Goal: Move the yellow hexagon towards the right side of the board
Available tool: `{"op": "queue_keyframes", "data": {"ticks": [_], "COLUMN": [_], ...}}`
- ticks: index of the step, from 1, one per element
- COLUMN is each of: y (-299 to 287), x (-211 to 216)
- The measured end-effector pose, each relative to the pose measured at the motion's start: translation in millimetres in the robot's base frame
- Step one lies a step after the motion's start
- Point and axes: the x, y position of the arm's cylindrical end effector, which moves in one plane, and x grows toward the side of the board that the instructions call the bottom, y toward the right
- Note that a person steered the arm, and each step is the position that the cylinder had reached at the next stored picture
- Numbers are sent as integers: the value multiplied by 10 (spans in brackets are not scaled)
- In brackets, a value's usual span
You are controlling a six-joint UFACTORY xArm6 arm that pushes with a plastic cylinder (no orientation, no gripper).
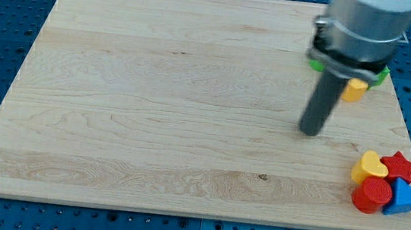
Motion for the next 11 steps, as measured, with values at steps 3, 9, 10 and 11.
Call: {"op": "queue_keyframes", "data": {"ticks": [3,9,10,11], "y": [1408,507,735,840], "x": [-645,-434,-435,-666]}}
